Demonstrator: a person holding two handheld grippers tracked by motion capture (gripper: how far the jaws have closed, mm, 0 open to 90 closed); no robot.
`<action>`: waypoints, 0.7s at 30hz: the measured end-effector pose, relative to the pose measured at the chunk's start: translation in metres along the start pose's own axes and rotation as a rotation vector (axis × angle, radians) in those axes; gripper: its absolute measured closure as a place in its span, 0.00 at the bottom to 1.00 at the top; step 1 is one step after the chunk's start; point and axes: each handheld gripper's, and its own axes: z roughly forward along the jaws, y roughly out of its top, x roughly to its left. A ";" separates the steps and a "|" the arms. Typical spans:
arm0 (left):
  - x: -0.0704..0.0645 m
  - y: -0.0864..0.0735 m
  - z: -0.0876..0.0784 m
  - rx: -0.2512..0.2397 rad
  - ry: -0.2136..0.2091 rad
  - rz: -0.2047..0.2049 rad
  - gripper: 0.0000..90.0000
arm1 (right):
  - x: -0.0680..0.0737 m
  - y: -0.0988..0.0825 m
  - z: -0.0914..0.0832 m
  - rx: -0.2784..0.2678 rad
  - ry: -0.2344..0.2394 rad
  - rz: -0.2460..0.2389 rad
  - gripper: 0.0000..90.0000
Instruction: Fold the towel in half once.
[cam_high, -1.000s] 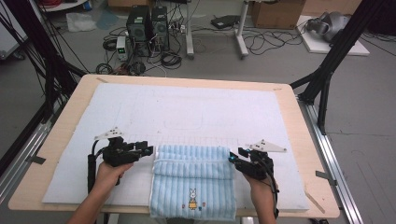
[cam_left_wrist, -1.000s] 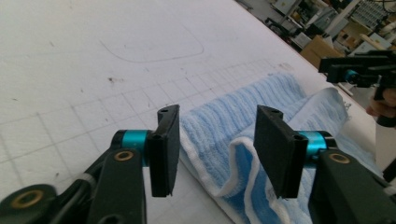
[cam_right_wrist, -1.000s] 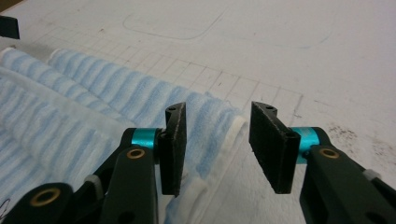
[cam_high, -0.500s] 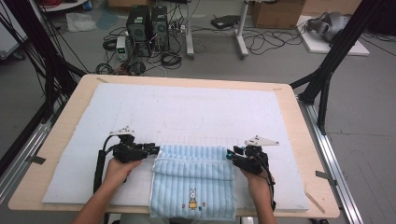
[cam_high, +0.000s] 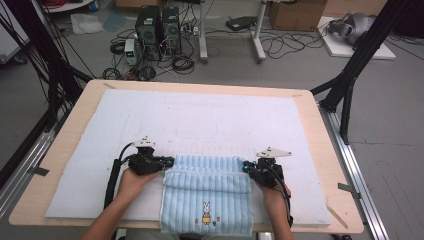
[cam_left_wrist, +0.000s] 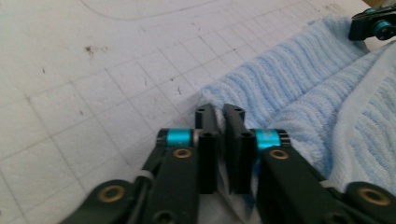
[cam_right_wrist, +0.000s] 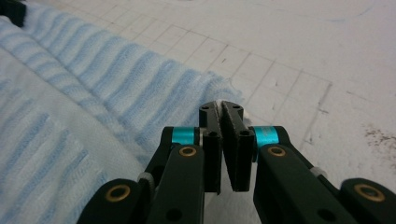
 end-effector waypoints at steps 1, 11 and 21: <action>0.001 0.002 -0.001 -0.017 -0.003 -0.002 0.95 | -0.001 0.001 0.000 -0.009 -0.002 -0.001 0.96; 0.010 0.006 0.005 -0.080 0.086 -0.070 0.75 | -0.008 0.009 0.013 0.005 -0.063 0.039 0.93; 0.006 0.009 0.016 0.012 0.094 0.033 0.62 | 0.001 0.008 0.017 0.053 -0.080 -0.014 0.58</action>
